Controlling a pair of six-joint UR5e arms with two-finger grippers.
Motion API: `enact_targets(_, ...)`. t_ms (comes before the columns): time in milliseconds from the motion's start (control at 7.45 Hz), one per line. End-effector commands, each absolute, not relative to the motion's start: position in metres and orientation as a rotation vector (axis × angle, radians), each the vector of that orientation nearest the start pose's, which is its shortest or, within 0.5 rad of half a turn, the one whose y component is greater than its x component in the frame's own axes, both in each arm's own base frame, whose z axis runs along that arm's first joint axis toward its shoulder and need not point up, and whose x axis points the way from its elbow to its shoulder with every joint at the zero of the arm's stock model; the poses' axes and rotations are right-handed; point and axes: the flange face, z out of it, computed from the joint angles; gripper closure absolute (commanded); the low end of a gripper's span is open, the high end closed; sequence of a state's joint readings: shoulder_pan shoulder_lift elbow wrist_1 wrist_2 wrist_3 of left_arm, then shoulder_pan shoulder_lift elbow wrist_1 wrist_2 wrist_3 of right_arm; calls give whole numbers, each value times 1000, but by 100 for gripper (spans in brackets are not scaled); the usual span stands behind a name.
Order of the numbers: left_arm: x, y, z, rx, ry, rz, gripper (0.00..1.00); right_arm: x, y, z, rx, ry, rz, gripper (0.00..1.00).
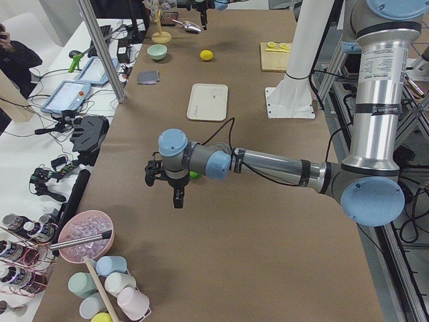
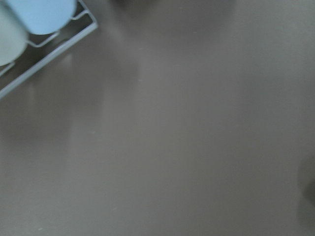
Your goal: Place all lemons on tray
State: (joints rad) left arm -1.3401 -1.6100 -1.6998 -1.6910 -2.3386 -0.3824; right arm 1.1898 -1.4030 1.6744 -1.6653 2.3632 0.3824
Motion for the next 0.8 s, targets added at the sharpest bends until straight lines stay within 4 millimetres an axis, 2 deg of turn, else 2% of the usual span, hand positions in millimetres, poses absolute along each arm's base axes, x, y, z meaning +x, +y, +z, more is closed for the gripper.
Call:
enact_targets(0,152,-530,527,-6,829,69,2,-222,-542,495,-165,-802,-125,1)
enact_targets(134,189,-534,510,-4,839,136,2,-241,-541,486,-163,-807,-159,1)
enact_targets(268,200,-539,500,3,846,152,2,-256,-539,480,-159,-810,-189,1)
enact_targets(402,218,-533,504,-13,844,187,2,-261,-541,480,-157,-812,-196,1)
enact_targets(537,237,-529,513,-38,837,218,2,-276,-543,473,-156,-815,-219,1)
enact_targets(671,260,-521,512,-49,842,253,2,-284,-554,470,-158,-811,-219,1)
